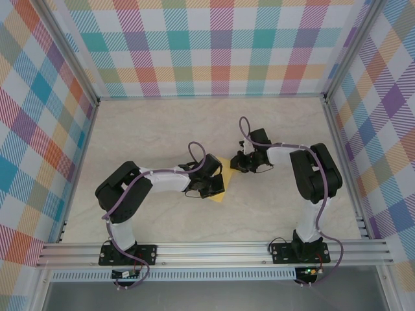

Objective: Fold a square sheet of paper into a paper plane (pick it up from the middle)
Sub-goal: First fold in half a square sheet of paper at the center of the table.

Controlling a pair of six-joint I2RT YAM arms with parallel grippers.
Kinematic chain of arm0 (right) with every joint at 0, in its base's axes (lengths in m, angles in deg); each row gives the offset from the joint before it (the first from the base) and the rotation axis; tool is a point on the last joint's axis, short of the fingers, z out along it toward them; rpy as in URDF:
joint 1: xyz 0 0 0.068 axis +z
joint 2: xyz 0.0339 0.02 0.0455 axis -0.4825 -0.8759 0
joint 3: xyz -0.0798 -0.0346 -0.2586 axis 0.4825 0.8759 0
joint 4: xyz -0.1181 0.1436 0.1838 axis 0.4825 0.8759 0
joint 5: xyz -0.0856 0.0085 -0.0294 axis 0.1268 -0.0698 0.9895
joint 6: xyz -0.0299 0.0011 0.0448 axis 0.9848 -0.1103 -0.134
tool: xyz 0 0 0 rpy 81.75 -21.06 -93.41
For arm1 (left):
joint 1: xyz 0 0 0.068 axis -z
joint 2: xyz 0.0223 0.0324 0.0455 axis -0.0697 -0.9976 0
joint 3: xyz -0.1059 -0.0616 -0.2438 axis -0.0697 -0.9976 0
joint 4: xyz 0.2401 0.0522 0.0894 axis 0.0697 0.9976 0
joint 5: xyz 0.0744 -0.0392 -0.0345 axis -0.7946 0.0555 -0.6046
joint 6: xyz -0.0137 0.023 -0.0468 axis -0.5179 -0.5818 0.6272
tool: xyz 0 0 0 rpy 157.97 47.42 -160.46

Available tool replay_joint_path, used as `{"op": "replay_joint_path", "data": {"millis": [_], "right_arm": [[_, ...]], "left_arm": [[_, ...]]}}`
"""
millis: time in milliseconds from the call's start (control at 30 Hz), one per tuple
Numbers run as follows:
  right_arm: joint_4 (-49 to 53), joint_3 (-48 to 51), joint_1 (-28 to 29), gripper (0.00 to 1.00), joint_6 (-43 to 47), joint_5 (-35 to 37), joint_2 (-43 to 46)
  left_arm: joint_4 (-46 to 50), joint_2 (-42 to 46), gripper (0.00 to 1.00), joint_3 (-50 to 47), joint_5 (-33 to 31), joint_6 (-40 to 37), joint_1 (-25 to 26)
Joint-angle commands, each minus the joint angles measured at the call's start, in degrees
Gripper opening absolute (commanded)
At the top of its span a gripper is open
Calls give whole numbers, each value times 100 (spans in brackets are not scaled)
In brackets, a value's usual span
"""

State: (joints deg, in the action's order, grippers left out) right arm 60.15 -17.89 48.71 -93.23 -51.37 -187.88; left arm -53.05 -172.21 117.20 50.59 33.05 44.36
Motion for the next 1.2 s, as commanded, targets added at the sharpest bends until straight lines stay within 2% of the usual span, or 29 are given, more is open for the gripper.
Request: {"op": "replay_joint_path", "data": {"millis": [0, 167, 400, 633, 800, 1167], "right_arm": [[171, -280, -131, 8, 227, 147, -163], [11, -57, -58, 9, 168, -263, 245], [89, 669, 460, 9, -79, 15, 836], [-64, 934, 869, 9, -328, 72, 679], [32, 759, 865, 8, -259, 199, 429], [366, 0, 283, 8, -65, 582, -55]], "left_arm": [[708, -217, 3, -295, 65, -49, 93], [697, -212, 3, -259, 47, -53, 86], [679, -243, 3, -245, 23, -39, 90], [712, -235, 3, -232, 4, -31, 94], [753, -234, 3, -212, 3, -35, 86], [821, -217, 4, -322, 30, -73, 90]]}}
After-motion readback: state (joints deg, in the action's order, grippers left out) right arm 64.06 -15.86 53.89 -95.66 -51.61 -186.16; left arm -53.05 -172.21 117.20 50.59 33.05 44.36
